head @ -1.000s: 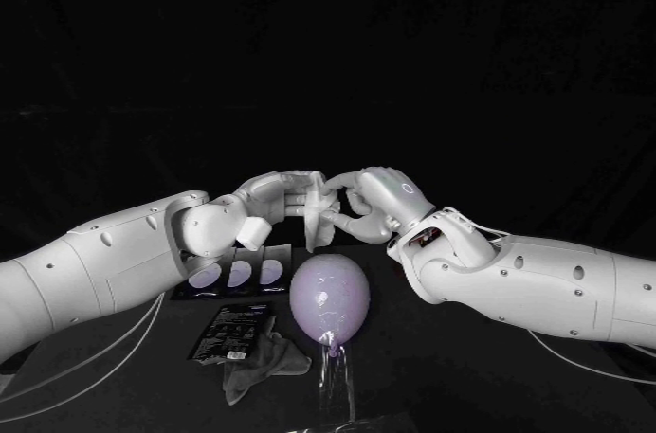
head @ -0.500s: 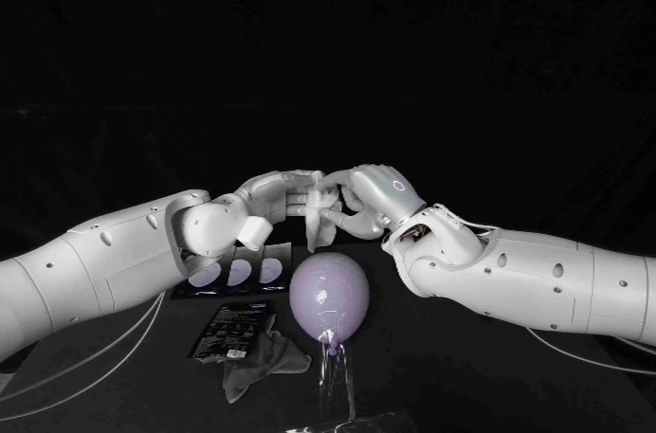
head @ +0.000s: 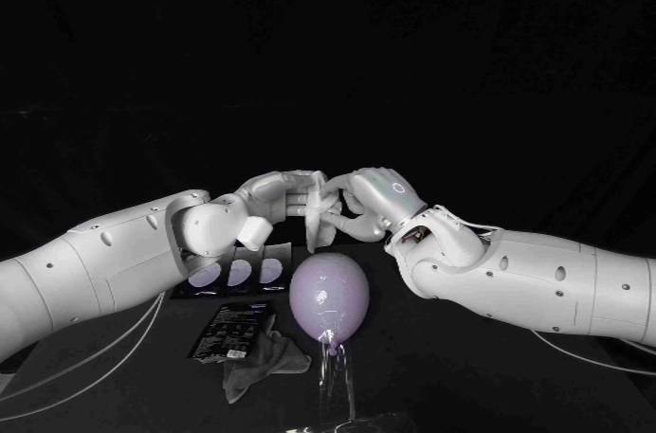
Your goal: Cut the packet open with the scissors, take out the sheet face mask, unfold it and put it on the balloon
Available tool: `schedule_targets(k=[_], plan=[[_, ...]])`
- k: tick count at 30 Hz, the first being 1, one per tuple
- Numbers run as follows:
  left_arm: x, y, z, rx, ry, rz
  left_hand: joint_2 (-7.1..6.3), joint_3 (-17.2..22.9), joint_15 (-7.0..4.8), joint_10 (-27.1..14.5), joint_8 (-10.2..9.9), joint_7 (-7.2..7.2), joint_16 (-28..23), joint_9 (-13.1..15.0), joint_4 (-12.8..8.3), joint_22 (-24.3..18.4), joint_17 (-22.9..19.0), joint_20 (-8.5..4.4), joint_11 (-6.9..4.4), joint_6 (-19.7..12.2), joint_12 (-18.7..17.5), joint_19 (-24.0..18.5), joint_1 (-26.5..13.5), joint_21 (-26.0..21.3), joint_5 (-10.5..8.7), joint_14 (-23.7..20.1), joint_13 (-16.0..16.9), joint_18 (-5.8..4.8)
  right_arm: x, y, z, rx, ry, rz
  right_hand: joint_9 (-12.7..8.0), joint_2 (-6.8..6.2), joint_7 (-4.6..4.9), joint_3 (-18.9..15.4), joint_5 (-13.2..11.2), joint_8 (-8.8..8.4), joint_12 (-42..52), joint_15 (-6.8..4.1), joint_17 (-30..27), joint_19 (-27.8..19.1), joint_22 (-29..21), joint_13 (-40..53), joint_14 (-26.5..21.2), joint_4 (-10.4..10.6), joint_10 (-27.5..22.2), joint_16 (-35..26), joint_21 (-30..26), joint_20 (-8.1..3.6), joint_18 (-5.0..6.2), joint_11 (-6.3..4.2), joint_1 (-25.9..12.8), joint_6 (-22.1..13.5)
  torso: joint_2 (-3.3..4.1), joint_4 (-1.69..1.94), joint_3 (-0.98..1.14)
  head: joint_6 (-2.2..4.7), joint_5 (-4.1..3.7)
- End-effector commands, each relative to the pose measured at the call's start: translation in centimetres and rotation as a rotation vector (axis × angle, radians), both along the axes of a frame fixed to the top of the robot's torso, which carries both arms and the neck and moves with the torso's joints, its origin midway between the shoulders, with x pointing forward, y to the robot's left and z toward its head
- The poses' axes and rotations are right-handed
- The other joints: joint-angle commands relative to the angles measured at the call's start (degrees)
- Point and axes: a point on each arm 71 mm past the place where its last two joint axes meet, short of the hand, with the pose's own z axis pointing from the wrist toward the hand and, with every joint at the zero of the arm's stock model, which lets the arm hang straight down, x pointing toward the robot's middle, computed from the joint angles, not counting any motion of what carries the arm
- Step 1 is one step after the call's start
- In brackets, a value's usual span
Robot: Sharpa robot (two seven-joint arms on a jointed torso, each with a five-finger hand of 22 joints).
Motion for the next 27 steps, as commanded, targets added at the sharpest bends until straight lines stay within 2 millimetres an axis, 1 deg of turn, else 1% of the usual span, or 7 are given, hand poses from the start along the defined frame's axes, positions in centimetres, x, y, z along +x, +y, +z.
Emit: schedule_targets(k=[1,8,12,14,17,22,27], plan=[[-0.02,-0.11,0.21,-0.008,-0.010,-0.004,-0.30,0.0,-0.05,-0.2,0.1,8.95,-0.3,14.4,-0.5,-0.1,0.1,0.14,0.04,0.5,0.3,0.4,0.2,-0.2,0.11,0.4,0.0,0.85,-0.02,0.11,-0.19,-0.032,0.001,-0.002,0.1,-0.45,0.05,-0.4,-0.3,0.16,0.4,-0.03,14.5,0.1,10.6,0.1,5.8,0.0,0.2,0.3,0.2,0.17,-0.49,-0.18,-0.3,0.4,0.05,-0.04,-0.01,-0.06,0.03],[-0.07,-0.17,0.21,-0.009,-0.010,-0.008,-0.30,0.0,-0.05,-0.2,0.1,8.95,-0.3,14.4,-0.5,-0.1,0.1,0.14,0.04,0.5,0.3,0.4,0.2,-0.2,0.11,0.4,0.0,0.85,0.27,0.07,-0.38,-0.039,0.008,-0.014,0.1,-0.42,0.03,-0.4,-0.2,0.19,0.3,-0.04,14.5,0.1,10.7,0.1,5.8,0.0,0.2,0.3,0.3,0.16,-0.50,-0.20,-0.3,0.4,0.00,0.01,-0.02,-0.12,-0.07],[-0.10,-0.21,0.21,-0.009,-0.009,-0.011,-0.30,0.0,-0.05,-0.2,0.1,8.95,-0.3,14.4,-0.5,-0.1,0.1,0.14,0.04,0.5,0.3,0.4,0.2,-0.2,0.11,0.4,0.0,0.85,0.40,0.07,-0.46,-0.042,0.012,-0.018,0.1,0.56,-0.18,0.2,-0.3,0.43,0.6,-0.22,14.6,0.2,10.7,0.3,5.9,0.0,0.4,0.3,0.4,0.03,-0.50,-0.42,0.6,0.8,0.01,0.03,-0.06,-0.15,-0.07],[-0.12,-0.24,0.22,-0.009,-0.009,-0.013,-0.30,0.0,-0.05,-0.2,0.1,8.95,-0.3,14.4,-0.5,-0.1,0.1,0.14,0.04,0.5,0.3,0.4,0.2,-0.2,0.11,0.4,0.0,0.85,0.46,0.09,-0.49,-0.044,0.015,-0.019,0.1,0.71,-0.20,0.3,-0.4,0.47,0.6,-0.25,14.7,0.2,10.7,0.4,5.9,-0.1,0.4,0.4,0.5,0.00,-0.51,-0.45,0.7,0.9,0.01,0.04,-0.07,-0.18,-0.06],[-0.16,-0.28,0.22,-0.010,-0.009,-0.016,-0.30,0.0,-0.05,-0.2,0.1,8.95,-0.3,14.4,-0.5,-0.1,0.1,0.14,0.04,0.5,0.3,0.4,0.2,-0.2,0.11,0.4,0.0,0.85,0.52,0.16,-0.54,-0.047,0.017,-0.020,0.1,1.82,-0.36,1.9,-0.7,0.66,0.7,-0.45,14.7,0.2,10.7,0.5,5.9,-0.7,0.5,0.4,0.6,-0.19,-0.53,-0.65,2.4,1.2,0.01,0.04,-0.04,-0.18,-0.07],[-0.21,-0.33,0.23,-0.010,-0.009,-0.020,-0.34,0.0,-0.06,-0.2,0.1,8.95,-0.4,14.3,-0.6,-0.2,0.1,0.14,0.03,0.6,0.3,0.4,0.2,-0.2,0.11,0.5,0.0,0.86,0.59,0.33,-0.60,-0.053,0.021,-0.017,0.1,2.45,-0.46,3.1,-0.7,0.91,0.9,-0.54,14.8,0.3,10.8,0.7,5.9,-1.3,0.7,0.4,0.9,-0.30,-0.58,-0.75,3.5,1.7,0.02,0.00,-0.03,-0.26,-0.10],[-0.28,-0.41,0.23,-0.011,-0.008,-0.025,-0.34,0.0,-0.06,-0.2,0.1,8.95,-0.4,14.3,-0.6,-0.2,0.1,0.14,0.03,0.6,0.3,0.4,0.2,-0.2,0.11,0.5,0.0,0.86,0.67,0.44,-0.64,-0.055,0.022,-0.017,0.1,2.52,-0.47,3.2,-0.7,0.95,0.9,-0.56,14.8,0.3,10.8,0.8,5.9,-1.4,0.7,0.4,0.9,-0.32,-0.59,-0.76,3.6,1.8,0.03,0.01,-0.02,-0.30,-0.11]])
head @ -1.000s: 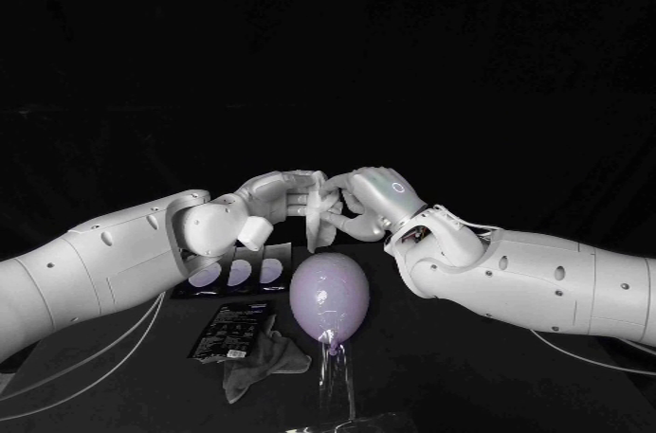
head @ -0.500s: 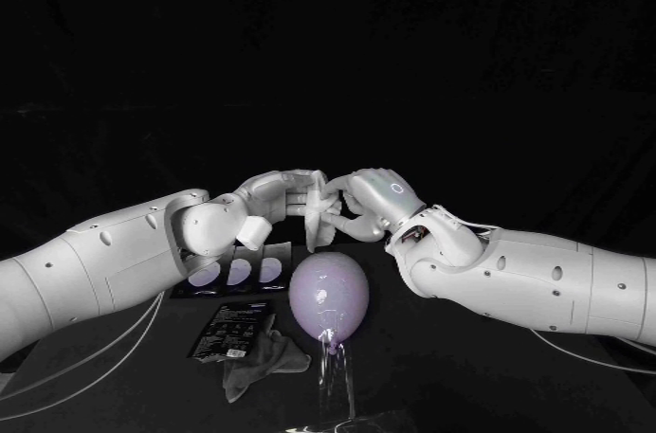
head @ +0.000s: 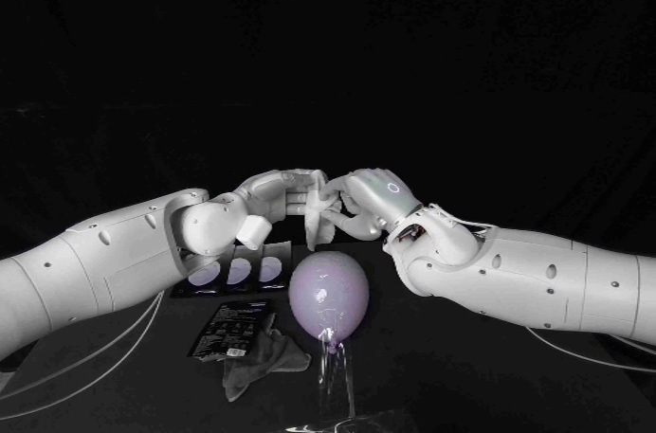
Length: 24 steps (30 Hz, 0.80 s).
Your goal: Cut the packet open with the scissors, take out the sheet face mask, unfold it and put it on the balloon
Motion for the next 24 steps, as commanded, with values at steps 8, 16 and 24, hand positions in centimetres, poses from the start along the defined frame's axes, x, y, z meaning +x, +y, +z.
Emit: schedule_targets(k=[8,16,24], plan=[[-0.19,-0.41,0.21,-0.009,-0.007,-0.022,-0.37,0.0,-0.08,-0.3,0.3,9.16,-0.4,14.2,-0.3,0.0,0.1,0.12,0.04,0.4,0.3,0.5,0.2,-0.2,0.11,0.5,0.1,0.93,0.02,0.16,0.00,-0.008,-0.007,0.009,0.3,0.80,-0.32,1.2,-0.1,1.04,0.8,-0.75,15.0,0.4,10.9,0.9,6.0,0.0,0.8,0.3,0.7,-0.41,-0.67,-0.55,0.4,1.8,-0.01,-0.07,0.03,-0.11,0.02],[-0.10,-0.23,0.20,-0.003,-0.010,-0.016,-0.39,0.0,-0.08,-0.3,0.2,9.16,-0.4,14.1,-0.3,0.0,0.1,0.13,0.04,0.5,0.4,0.5,0.3,-0.3,0.11,0.5,0.0,0.92,-0.17,0.08,0.17,0.018,-0.020,0.030,2.1,4.77,-2.38,3.4,-0.4,4.56,3.3,-2.16,15.1,1.2,11.4,3.1,6.0,-0.3,3.2,0.3,2.8,-1.54,-1.02,-2.26,1.0,4.5,0.02,-0.07,0.05,-0.09,-0.01],[-0.04,-0.15,0.18,-0.001,-0.011,-0.012,-0.44,0.0,-0.07,-0.3,0.2,9.16,-0.5,14.0,-0.4,-0.1,0.1,0.13,0.04,0.6,0.4,0.5,0.3,-0.3,0.11,0.6,0.0,0.91,-0.30,-0.01,0.25,0.027,-0.026,0.043,3.2,5.90,-2.77,4.4,-0.4,5.98,4.7,-2.58,15.1,1.3,11.5,4.5,6.0,0.1,4.4,0.3,3.4,-2.03,-1.13,-2.67,0.4,4.0,-0.01,-0.05,0.02,-0.14,-0.04]])
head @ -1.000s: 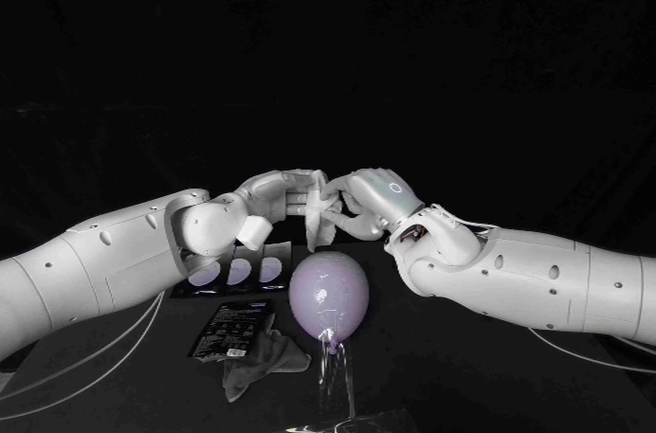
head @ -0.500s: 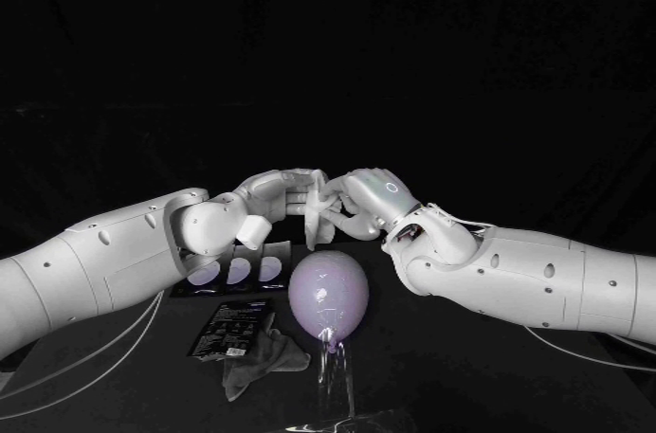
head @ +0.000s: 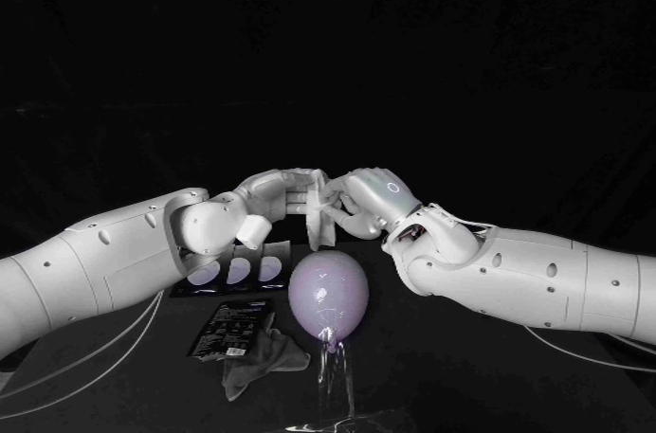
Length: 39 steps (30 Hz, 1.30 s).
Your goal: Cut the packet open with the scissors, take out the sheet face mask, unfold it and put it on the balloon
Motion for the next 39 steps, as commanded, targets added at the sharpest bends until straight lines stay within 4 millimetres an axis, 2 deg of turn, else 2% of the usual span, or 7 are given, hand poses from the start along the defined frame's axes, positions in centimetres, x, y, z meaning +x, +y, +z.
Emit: schedule_targets(k=[1,15,27,39], plan=[[0.0,-0.1,0.2,-0.004,-0.009,-0.011,-0.46,-0.1,0.14,-0.3,0.1,8.98,-0.3,14.0,-0.5,-0.2,0.1,-0.19,0.04,0.4,0.4,0.2,0.3,-0.2,0.11,0.3,0.0,-0.58,-0.2,0.0,0.2,0.014,-0.017,0.017,0.2,0.43,-0.31,0.5,-0.1,0.46,0.3,-0.29,15.0,0.8,11.5,4.5,6.0,0.0,0.4,0.2,0.3,-0.49,-1.13,-0.09,0.0,0.0,-0.01,0.01,-0.01,-0.02,-0.02],[0.3,0.6,0.1,0.017,-0.021,0.014,-0.53,-0.1,0.19,-0.3,0.0,8.98,-0.6,13.6,-0.6,-0.4,0.0,-0.17,0.04,0.7,0.5,0.0,0.5,-0.4,0.10,0.3,0.1,-0.65,-0.8,-0.8,0.4,0.044,-0.011,0.028,0.7,0.40,-0.37,0.8,-0.1,1.09,-0.6,-0.39,15.0,0.7,11.4,3.8,6.0,0.0,-0.1,0.2,0.2,-0.65,-1.11,-0.17,-0.5,-0.6,-0.01,0.00,-0.01,-0.08,0.09],[1.0,2.1,0.0,0.029,-0.029,0.062,-0.50,-0.1,0.20,-0.2,0.0,8.98,-0.6,13.6,-0.6,-0.4,0.0,-0.16,0.04,0.8,0.5,0.0,0.5,-0.5,0.10,0.3,0.1,-0.66,-1.4,-2.9,0.9,0.070,-0.031,0.028,1.1,0.21,-0.41,1.0,-0.1,1.60,-1.2,-0.44,15.0,0.8,11.5,3.4,6.0,-0.2,-0.5,0.2,0.5,-0.72,-1.17,-0.21,-0.5,-1.0,-0.02,0.03,0.01,0.06,0.23],[1.0,2.4,-0.1,0.040,-0.032,0.053,-0.47,-0.1,0.20,-0.2,0.0,8.98,-0.7,13.5,-0.6,-0.5,0.0,-0.16,0.03,0.8,0.6,0.0,0.5,-0.5,0.10,0.4,0.1,-0.67,-1.0,-4.2,1.1,0.080,-0.053,0.028,1.3,0.07,-0.44,1.1,-0.1,1.88,-1.2,-0.46,15.0,0.9,11.6,3.5,6.0,-0.4,-0.4,0.2,0.7,-0.75,-1.22,-0.24,-0.4,-1.2,0.00,0.03,-0.02,0.00,0.23]])
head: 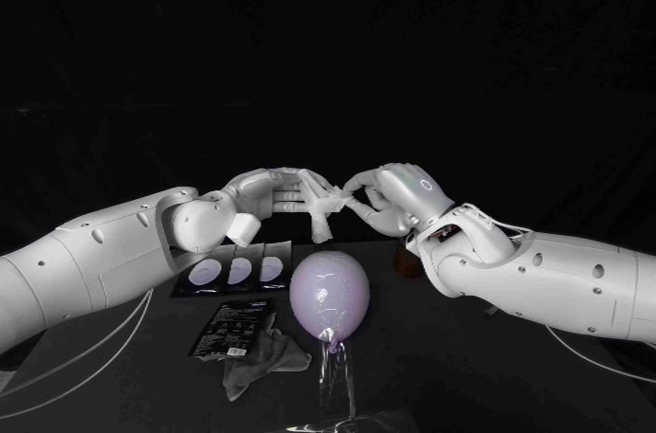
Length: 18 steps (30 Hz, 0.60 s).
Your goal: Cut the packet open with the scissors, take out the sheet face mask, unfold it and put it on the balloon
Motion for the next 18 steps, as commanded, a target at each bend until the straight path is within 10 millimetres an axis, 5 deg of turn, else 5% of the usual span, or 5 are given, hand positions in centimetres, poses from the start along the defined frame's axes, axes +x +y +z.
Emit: schedule_targets(k=[1,18], plan=[[0.0,-0.1,0.2,0.003,-0.018,-0.013,-0.25,0.0,0.19,-0.1,0.4,8.91,-0.2,13.4,-0.4,-0.1,0.1,-0.16,0.03,0.4,0.4,0.0,0.3,-0.4,0.10,0.4,0.1,-0.61,0.1,-0.3,0.3,0.011,-0.027,0.022,0.2,0.01,-0.22,0.3,0.3,0.22,-0.2,-0.48,15.0,0.9,11.6,3.4,6.0,-0.2,-0.2,0.2,0.2,-0.36,-0.38,-0.06,-0.3,-0.2,0.00,0.00,-0.02,-0.06,-0.01],[0.5,1.1,0.2,0.088,-0.089,-0.018,-0.48,-0.2,0.21,0.4,0.2,8.89,-0.6,12.8,-0.8,-0.4,0.1,-0.16,-0.03,0.9,0.8,-0.4,0.5,-0.8,0.09,0.6,0.1,-0.72,1.8,-2.6,1.8,-0.018,-0.056,0.067,0.5,-0.23,-0.23,0.4,0.3,0.69,-0.9,-0.51,15.0,0.9,11.6,2.9,6.0,-0.3,-0.6,0.2,0.3,-0.40,-0.40,-0.04,-0.2,-0.6,-0.05,-0.05,0.00,0.08,-0.26]])
